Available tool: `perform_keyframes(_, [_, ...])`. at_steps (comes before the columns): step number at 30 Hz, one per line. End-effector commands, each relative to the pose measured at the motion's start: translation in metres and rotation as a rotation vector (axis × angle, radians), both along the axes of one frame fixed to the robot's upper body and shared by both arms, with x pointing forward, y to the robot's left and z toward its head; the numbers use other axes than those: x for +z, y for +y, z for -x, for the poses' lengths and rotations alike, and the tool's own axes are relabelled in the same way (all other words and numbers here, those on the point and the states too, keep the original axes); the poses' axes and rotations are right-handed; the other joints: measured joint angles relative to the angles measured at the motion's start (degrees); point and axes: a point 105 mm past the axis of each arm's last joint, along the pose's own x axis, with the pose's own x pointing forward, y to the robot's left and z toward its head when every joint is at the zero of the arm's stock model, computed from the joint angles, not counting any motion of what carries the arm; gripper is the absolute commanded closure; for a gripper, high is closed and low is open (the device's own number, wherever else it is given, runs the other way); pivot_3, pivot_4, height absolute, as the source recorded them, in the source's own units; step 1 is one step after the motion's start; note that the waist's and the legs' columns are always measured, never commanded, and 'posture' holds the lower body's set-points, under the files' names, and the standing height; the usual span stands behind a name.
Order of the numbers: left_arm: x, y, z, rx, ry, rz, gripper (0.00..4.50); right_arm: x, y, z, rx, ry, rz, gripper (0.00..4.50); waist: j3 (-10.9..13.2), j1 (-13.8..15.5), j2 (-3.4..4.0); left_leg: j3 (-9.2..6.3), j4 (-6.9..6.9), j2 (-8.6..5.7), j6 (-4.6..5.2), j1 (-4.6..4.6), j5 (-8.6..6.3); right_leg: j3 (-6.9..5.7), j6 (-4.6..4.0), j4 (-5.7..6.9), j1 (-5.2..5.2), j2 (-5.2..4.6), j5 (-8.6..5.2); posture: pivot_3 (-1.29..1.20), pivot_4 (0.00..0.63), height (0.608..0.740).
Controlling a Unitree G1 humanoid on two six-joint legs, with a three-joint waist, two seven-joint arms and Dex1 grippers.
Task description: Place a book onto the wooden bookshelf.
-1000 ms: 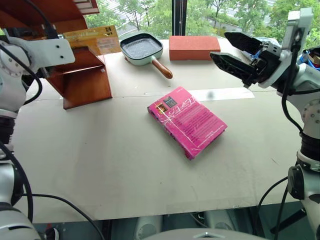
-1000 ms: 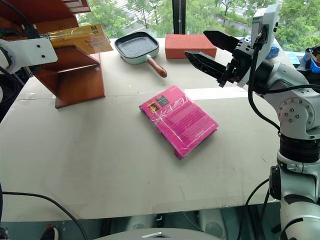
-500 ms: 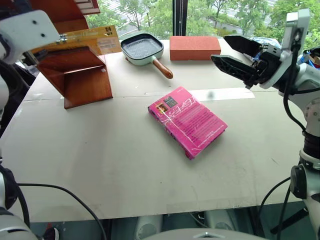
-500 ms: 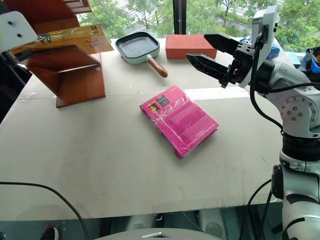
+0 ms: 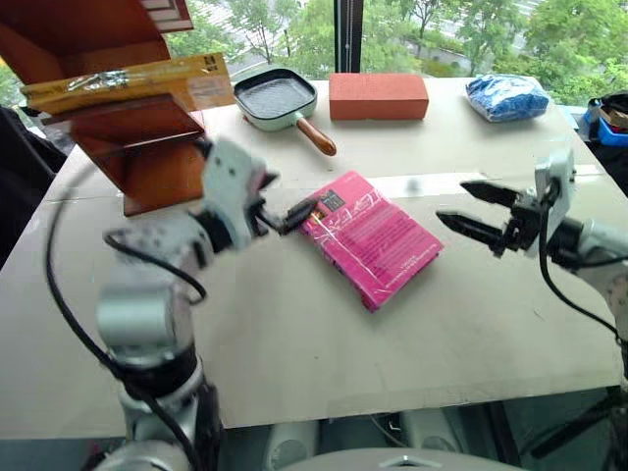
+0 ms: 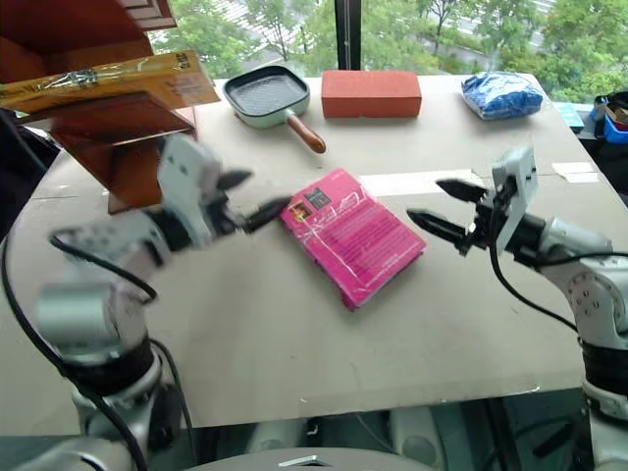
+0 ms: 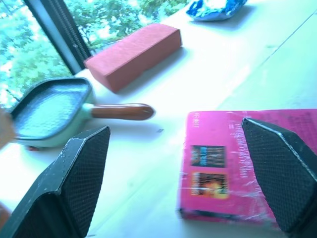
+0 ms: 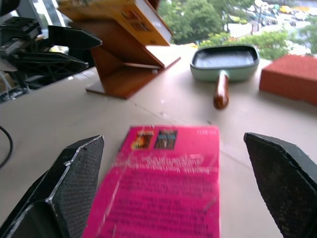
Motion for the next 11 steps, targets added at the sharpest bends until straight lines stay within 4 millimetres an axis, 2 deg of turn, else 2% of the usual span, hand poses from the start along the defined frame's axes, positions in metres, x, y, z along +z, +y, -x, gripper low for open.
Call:
perform_keyframes(1, [-0.014, 0.003, 0.028, 0.019, -0.081, -0.004, 0.11, -0.010, -0.017, 0.017, -0.042, -0.076, 0.056, 0.00, 0.0, 0.0, 0.02, -0.03, -0.03, 0.00, 0.00, 0.12, 0.00, 0.08, -0.01, 0.03, 0.02, 0.04, -0.01, 0.00, 0.150, 0.740])
perform_keyframes(4, [-0.045, 0.006, 0.050, -0.031, -0.038, 0.001, 0.11, -0.041, -0.033, 0.029, -0.113, -0.071, 0.114, 0.00, -0.1, 0.3, 0.04, -0.12, -0.04, 0.01, 0.01, 0.29, -0.01, 0.23, -0.04, 0.10, 0.04, 0.21, 0.00, 0.00, 0.150, 0.740])
perform_keyframes(6, [-0.065, 0.015, 0.057, -0.027, -0.018, -0.025, 0.11, -0.059, -0.043, 0.035, -0.160, -0.075, 0.141, 0.00, -0.1, 0.4, 0.03, -0.08, -0.04, 0.01, 0.01, 0.46, -0.01, 0.30, -0.19, 0.07, 0.20, 0.24, -0.19, 0.00, 0.150, 0.740])
perform_keyframes(8, [-0.084, 0.025, 0.062, -0.003, 0.033, -0.006, 0.11, -0.076, -0.051, 0.042, -0.202, -0.087, 0.169, 0.00, -0.2, 0.4, 0.06, -0.02, -0.04, 0.00, -0.01, 1.05, -0.03, 0.40, -0.04, 0.00, 0.76, 0.24, -0.32, 0.00, 0.150, 0.740])
perform_keyframes(11, [-0.095, 0.029, 0.068, -0.024, 0.041, -0.012, 0.11, -0.098, -0.058, 0.051, -0.214, -0.049, 0.214, 0.00, -0.2, 0.3, 0.11, -0.13, -0.03, -0.01, -0.15, 1.23, -0.11, 0.52, -0.04, -0.10, 0.90, 0.23, -0.32, 0.00, 0.150, 0.740])
